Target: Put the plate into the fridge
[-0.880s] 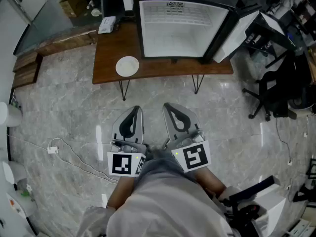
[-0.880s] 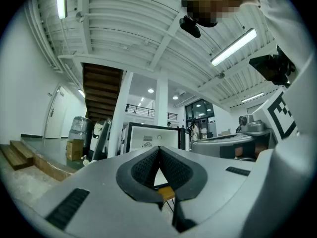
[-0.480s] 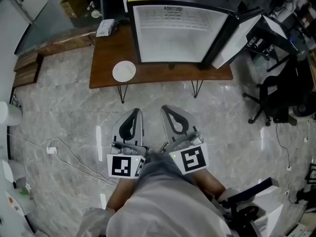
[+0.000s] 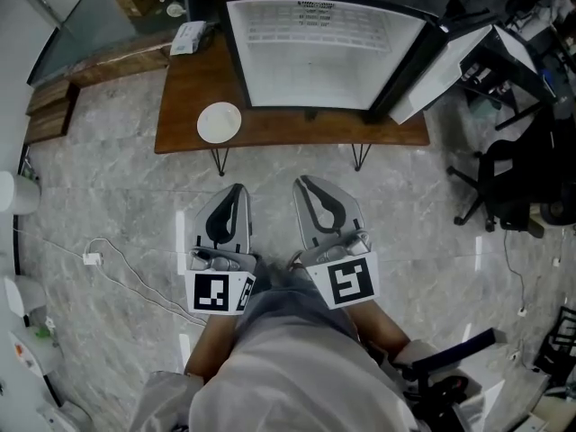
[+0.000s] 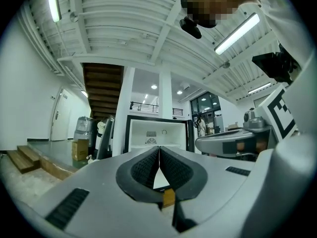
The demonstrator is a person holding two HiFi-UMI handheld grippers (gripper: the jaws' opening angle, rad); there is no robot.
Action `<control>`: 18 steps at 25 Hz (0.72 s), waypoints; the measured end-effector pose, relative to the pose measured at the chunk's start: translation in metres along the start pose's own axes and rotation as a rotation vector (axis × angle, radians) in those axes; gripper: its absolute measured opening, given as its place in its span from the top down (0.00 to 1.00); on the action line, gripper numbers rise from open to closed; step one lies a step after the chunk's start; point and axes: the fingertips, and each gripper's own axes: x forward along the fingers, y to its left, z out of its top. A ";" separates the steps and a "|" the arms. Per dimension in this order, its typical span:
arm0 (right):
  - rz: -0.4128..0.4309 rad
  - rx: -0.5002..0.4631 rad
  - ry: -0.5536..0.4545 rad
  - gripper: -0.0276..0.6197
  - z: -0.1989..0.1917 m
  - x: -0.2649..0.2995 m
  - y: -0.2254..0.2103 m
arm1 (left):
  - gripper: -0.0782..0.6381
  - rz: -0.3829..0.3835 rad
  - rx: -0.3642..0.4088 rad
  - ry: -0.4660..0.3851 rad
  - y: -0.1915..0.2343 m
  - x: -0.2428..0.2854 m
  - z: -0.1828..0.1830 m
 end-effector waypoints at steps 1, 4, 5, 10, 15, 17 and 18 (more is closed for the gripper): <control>0.005 -0.002 0.005 0.93 -0.004 0.009 -0.003 | 0.87 0.009 0.000 0.003 0.007 0.008 -0.003; 0.020 -0.018 0.029 0.93 -0.017 0.043 -0.003 | 0.86 0.030 -0.009 0.016 0.039 0.026 -0.013; 0.024 -0.024 0.037 0.93 -0.021 0.057 -0.001 | 0.86 0.036 -0.010 0.021 0.053 0.033 -0.018; 0.013 -0.066 0.099 0.93 -0.048 0.157 0.013 | 0.86 0.035 -0.017 0.050 0.149 0.076 -0.048; -0.046 -0.090 0.190 0.93 -0.070 0.274 0.033 | 0.86 -0.035 -0.036 0.128 0.260 0.125 -0.076; -0.063 -0.085 0.235 0.93 -0.086 0.313 0.040 | 0.86 -0.065 -0.051 0.174 0.297 0.145 -0.096; -0.072 -0.078 0.258 0.93 -0.096 0.331 0.044 | 0.86 -0.086 -0.060 0.200 0.314 0.153 -0.108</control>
